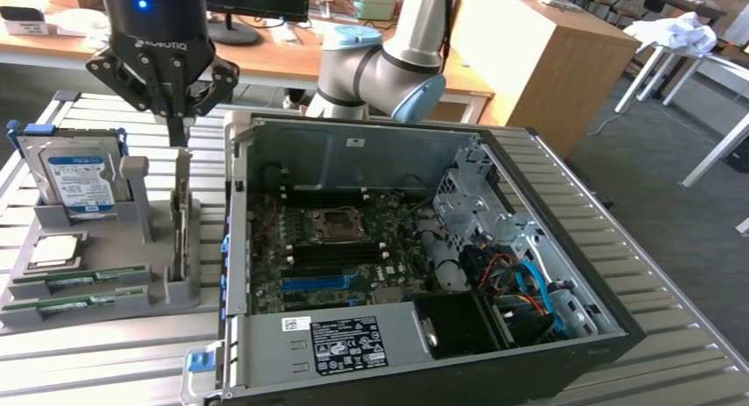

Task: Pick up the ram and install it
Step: 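Reach for the ram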

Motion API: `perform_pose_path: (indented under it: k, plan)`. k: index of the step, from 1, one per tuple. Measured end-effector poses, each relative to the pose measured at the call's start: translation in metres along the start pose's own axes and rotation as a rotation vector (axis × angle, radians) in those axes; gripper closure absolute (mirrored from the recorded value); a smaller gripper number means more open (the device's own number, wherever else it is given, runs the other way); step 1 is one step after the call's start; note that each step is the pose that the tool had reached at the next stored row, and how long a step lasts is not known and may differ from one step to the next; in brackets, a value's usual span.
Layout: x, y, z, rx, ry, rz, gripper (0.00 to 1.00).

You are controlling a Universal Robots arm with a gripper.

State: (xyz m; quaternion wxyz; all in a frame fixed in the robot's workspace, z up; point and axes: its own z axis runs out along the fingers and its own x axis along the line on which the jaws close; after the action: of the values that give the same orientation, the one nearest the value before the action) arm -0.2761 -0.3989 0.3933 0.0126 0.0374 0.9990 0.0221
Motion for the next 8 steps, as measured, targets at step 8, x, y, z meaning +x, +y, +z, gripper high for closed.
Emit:
perform_pose_path:
  k: [8]
  plan:
    - [0.0056, -0.0004, -0.0002, 0.0, 0.0, 0.0, 0.9]
